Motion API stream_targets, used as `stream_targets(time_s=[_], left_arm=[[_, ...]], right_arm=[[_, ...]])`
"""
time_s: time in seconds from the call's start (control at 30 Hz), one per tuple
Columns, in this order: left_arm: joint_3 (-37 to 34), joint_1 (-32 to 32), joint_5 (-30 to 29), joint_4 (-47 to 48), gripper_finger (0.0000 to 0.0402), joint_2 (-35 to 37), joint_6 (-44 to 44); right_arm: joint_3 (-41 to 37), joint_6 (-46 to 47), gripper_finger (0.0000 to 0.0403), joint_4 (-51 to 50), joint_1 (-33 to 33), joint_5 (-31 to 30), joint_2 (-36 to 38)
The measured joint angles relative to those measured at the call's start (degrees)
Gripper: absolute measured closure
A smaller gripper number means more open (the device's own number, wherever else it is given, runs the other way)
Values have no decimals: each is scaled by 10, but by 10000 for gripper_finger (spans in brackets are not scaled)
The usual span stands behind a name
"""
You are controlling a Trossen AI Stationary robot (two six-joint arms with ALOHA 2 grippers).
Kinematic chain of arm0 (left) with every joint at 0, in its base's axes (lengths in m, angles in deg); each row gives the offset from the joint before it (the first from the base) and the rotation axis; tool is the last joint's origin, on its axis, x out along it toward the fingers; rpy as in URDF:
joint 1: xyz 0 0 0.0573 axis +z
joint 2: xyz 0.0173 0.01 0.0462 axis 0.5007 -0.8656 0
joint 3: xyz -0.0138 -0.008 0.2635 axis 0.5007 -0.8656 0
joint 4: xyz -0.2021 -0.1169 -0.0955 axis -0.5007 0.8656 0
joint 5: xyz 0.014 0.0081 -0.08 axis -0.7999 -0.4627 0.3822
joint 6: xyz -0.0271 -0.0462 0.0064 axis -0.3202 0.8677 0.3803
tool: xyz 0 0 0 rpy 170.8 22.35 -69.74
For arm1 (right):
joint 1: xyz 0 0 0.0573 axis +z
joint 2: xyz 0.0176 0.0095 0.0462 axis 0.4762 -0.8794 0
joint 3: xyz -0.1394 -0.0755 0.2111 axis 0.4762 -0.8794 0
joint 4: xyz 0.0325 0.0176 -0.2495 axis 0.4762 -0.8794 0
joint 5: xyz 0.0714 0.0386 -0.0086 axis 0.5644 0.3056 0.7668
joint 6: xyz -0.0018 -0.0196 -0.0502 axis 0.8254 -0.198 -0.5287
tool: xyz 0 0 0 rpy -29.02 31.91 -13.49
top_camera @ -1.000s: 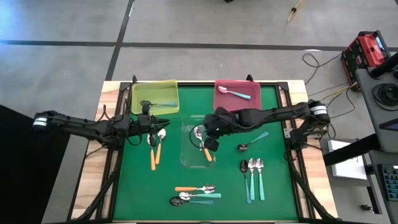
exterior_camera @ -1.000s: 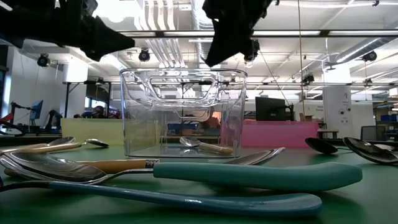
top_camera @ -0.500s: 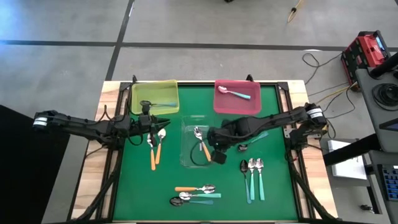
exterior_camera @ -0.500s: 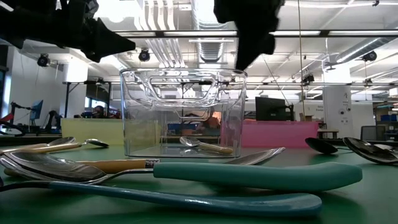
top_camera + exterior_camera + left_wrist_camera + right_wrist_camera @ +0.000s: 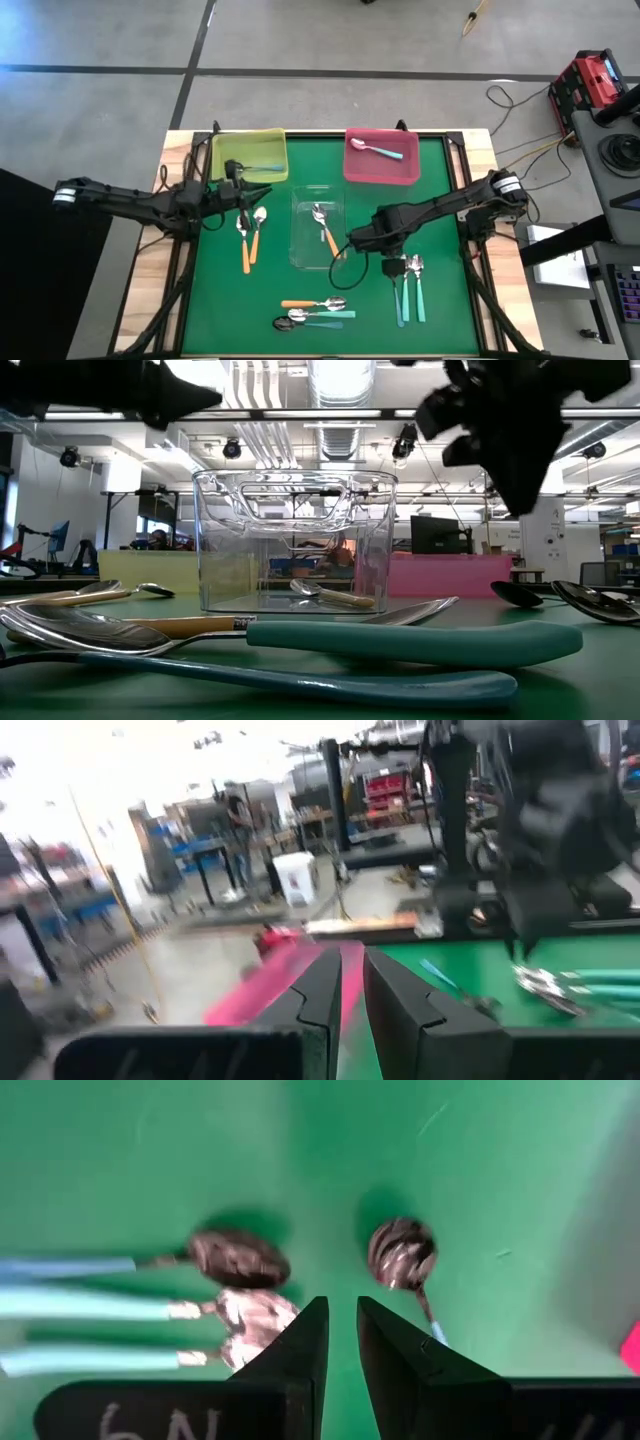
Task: Sort silverware by color (type)
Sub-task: Put the middle right blue spoon into the yellow bin
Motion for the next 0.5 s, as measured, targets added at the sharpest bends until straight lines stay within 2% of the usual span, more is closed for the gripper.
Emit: stream_targets(time_s=[0.23, 0.37, 0.5], left_arm=[[80, 2, -40, 11, 373, -10, -129], [91, 4, -40, 11, 373, -19, -169], [84, 13, -37, 10, 373, -27, -180]], right_arm=[[-84, -15, 355, 19, -15, 0, 23], [-139, -15, 355, 60, -27, -6, 65], [-192, -13, 355, 94, -33, -36, 115]])
